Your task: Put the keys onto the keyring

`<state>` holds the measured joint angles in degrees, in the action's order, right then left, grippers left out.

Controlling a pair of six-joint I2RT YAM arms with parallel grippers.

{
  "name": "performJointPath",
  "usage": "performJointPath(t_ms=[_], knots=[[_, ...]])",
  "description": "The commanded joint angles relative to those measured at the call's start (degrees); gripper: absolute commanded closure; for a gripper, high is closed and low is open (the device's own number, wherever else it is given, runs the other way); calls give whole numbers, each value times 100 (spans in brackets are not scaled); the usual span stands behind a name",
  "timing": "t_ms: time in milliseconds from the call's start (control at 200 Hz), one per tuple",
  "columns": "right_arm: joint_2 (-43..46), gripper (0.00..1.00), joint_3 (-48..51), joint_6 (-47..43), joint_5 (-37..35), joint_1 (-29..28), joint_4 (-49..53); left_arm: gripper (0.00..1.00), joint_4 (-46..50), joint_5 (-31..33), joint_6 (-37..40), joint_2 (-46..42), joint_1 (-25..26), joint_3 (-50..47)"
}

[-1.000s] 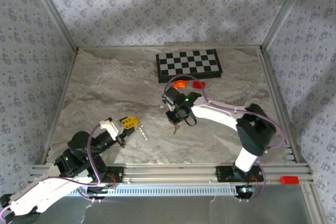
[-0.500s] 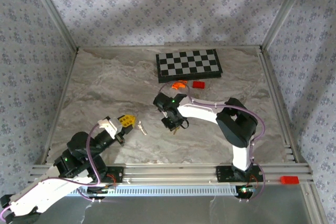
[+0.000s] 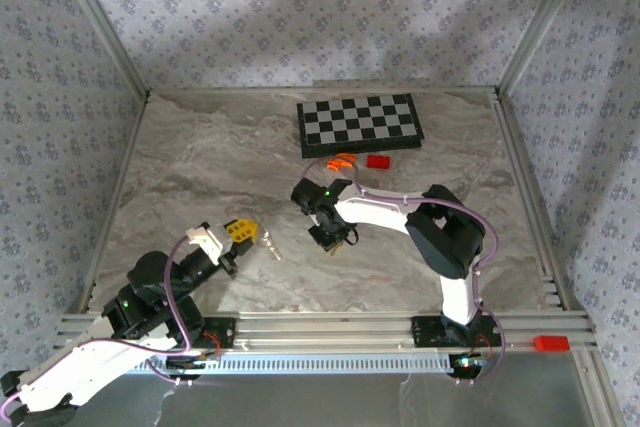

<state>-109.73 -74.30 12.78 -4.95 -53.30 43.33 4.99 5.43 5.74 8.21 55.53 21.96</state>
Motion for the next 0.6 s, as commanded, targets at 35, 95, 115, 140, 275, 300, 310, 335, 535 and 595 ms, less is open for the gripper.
performJointPath(t_ms=[35, 95, 115, 140, 275, 300, 310, 335, 535, 595], knots=[[26, 82, -196, 10, -231, -40, 218, 100, -187, -3, -11, -100, 37, 45], [60, 80, -207, 22, -293, -48, 253, 100, -188, 0, -11, -100, 37, 38], [66, 80, -221, 26, -298, -49, 274, 100, -192, -12, -7, -92, 37, 37], [91, 80, -228, 29, -311, -50, 286, 100, -192, -15, -11, -96, 37, 37], [106, 79, -238, -36, -441, -19, 331, 100, -191, -18, -11, -93, 37, 37], [89, 79, -244, -46, -445, -17, 334, 100, -192, -24, -11, -99, 37, 37], [81, 79, -256, -49, -439, -10, 334, 100, -192, -22, -11, -100, 37, 37], [60, 79, -263, -49, -436, 1, 348, 100, -192, -22, -11, -100, 37, 37], [22, 75, -305, 3, -508, 43, 347, 100, -195, -25, -5, -93, 37, 27], [31, 73, -292, 31, -517, 68, 336, 100, -201, -21, 0, -94, 37, 21]])
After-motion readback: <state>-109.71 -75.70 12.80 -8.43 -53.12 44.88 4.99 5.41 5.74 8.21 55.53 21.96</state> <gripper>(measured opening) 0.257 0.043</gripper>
